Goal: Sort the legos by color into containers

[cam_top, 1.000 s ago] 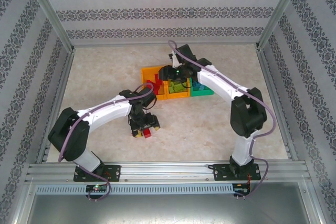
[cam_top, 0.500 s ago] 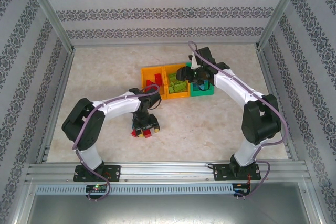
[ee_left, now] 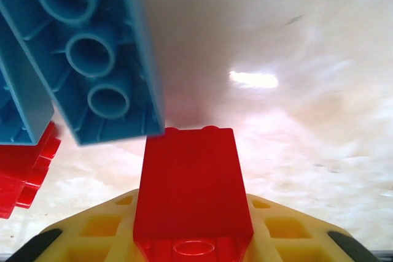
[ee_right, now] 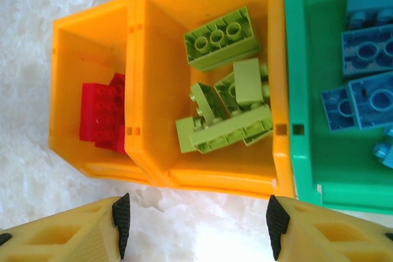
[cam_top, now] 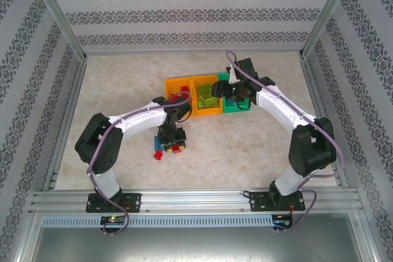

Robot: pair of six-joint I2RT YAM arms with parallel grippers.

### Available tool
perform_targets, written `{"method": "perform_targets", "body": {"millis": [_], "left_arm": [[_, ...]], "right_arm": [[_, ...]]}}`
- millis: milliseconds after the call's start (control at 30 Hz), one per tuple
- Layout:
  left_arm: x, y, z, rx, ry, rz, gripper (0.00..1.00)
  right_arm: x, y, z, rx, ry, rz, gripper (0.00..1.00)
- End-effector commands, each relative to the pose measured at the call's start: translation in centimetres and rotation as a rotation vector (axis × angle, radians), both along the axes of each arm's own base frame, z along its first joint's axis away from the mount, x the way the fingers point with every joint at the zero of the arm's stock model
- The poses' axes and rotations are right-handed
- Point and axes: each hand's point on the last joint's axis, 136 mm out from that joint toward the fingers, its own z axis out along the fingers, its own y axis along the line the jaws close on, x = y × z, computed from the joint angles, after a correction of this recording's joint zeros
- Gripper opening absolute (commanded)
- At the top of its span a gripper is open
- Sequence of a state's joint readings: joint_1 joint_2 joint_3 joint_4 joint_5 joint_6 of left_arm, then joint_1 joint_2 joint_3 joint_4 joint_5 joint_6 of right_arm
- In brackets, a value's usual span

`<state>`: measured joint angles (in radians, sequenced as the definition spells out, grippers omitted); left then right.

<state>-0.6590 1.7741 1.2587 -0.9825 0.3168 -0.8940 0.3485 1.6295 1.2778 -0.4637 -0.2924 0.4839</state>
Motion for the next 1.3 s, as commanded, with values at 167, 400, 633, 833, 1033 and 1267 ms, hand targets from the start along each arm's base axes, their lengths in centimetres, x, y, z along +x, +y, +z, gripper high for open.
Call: {"method": "perform_targets", "body": {"millis": [167, 400, 633, 833, 1033, 1267], "left_arm": [[8.7, 1.3, 8.7, -0.023, -0.264, -0.061, 0.29], [16.2, 1.3, 10.3, -0.033, -0.39, -0.076, 0.3], [21.4, 1.3, 8.9, -0.043, -0.435, -0.067, 0.32], [23.2, 1.1, 7.8, -0.042, -0.453, -0.069, 0.42], [24.1, 1.6, 7.8, -0.042, -0.477, -0.049, 0.63], [24.2, 3.6, 10.7, -0.01, -0.557, 0.002, 0.8]], "right_arm": [[-3.4, -0.4, -1.4, -0.074, -0.037, 0.101, 0.63], [-5.6, -0.4, -2.9, -0.077, -0.012, 0.095, 0.63], [-7.4, 0.6, -2.9, -0.127, -0.047, 0.151, 0.64], [-9.1, 2.7, -3.6, -0.179, -0.068, 0.263, 0.65], [-10.9, 6.0, -4.4, -0.2, -0.087, 0.386, 0.65], [-12.9, 11.6, -5.1, -0.226, -0.107, 0.566, 0.66]]}}
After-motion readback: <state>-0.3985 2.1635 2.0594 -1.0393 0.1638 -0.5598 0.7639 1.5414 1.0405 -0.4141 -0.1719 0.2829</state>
